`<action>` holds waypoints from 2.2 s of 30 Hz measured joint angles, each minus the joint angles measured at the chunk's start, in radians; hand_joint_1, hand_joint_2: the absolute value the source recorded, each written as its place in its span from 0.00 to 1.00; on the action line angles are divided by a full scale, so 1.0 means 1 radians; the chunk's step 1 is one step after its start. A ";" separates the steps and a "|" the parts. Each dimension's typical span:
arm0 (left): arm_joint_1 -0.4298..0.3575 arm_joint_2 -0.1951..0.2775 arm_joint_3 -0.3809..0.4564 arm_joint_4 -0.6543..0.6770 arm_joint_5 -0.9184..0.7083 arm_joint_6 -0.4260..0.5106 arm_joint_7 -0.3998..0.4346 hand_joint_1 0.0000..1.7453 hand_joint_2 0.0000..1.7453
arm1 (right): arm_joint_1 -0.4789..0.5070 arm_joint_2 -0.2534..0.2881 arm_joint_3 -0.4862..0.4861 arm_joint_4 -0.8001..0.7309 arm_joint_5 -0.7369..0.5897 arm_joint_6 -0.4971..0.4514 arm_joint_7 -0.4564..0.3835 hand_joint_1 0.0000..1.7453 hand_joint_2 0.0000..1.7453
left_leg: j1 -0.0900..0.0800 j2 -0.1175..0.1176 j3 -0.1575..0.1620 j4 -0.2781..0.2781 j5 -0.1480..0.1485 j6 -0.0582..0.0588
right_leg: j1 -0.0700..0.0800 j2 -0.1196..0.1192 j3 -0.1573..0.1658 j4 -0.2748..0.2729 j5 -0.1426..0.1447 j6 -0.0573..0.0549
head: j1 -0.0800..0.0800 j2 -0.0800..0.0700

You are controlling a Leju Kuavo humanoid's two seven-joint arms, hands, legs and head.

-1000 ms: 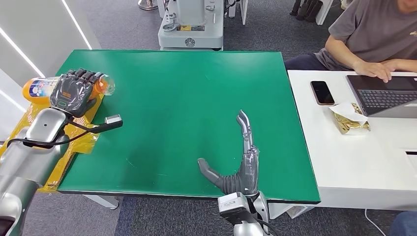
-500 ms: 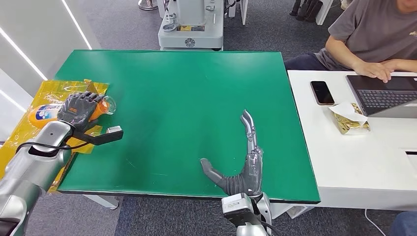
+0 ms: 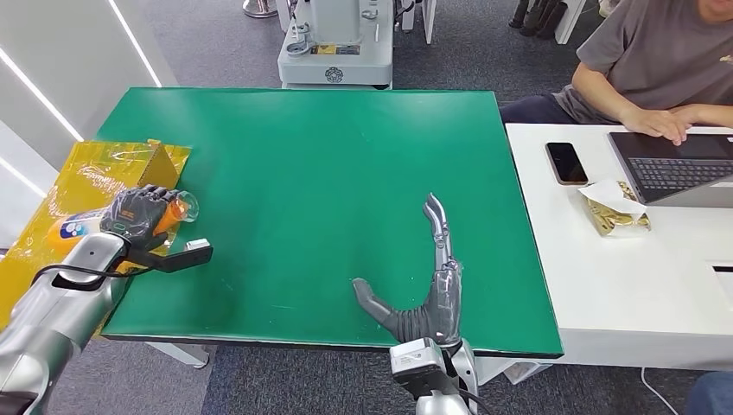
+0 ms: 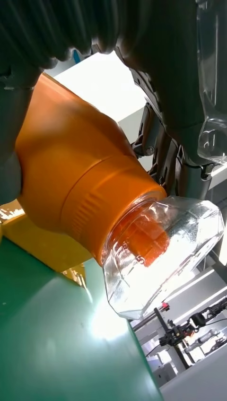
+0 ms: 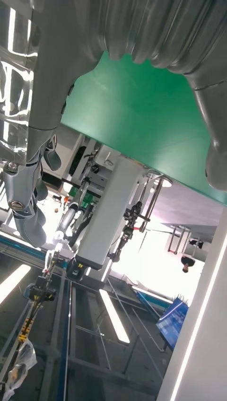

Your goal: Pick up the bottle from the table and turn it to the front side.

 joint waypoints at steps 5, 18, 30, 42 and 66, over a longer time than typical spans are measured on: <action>0.027 -0.015 0.000 0.016 0.001 0.007 0.016 1.00 1.00 | -0.001 -0.001 0.000 0.000 -0.003 0.002 -0.001 0.00 1.00 | 0.000 0.000 0.000 0.000 0.000 0.000 | 0.000 0.000 0.000 0.000 0.000 0.000 | 0.000 0.000; 0.031 -0.064 0.000 0.072 -0.045 0.004 0.056 1.00 1.00 | -0.035 -0.002 0.016 0.027 -0.056 0.012 -0.023 0.00 1.00 | 0.000 0.000 0.000 0.000 0.000 0.000 | 0.000 0.000 0.000 0.000 0.000 0.000 | 0.000 0.000; 0.024 -0.098 0.001 0.093 -0.066 -0.012 0.091 0.00 1.00 | -0.085 -0.002 0.042 0.078 -0.121 0.010 -0.050 0.00 1.00 | 0.000 0.000 0.000 0.000 0.000 0.000 | 0.000 0.000 0.000 0.000 0.000 0.000 | 0.000 0.000; 0.024 -0.103 0.004 0.103 -0.070 -0.032 0.117 0.00 1.00 | -0.094 -0.002 0.051 0.109 -0.138 0.006 -0.064 0.00 1.00 | 0.000 0.000 0.000 0.000 0.000 0.000 | 0.000 0.000 0.000 0.000 0.000 0.000 | 0.000 0.000; 0.182 -0.266 0.471 -0.486 0.484 0.357 -0.415 0.00 1.00 | -0.126 -0.002 0.065 0.144 -0.194 0.001 -0.090 0.00 1.00 | -0.001 0.004 0.001 0.000 -0.001 0.000 | -0.001 0.003 -0.001 -0.001 0.001 -0.001 | 0.000 0.000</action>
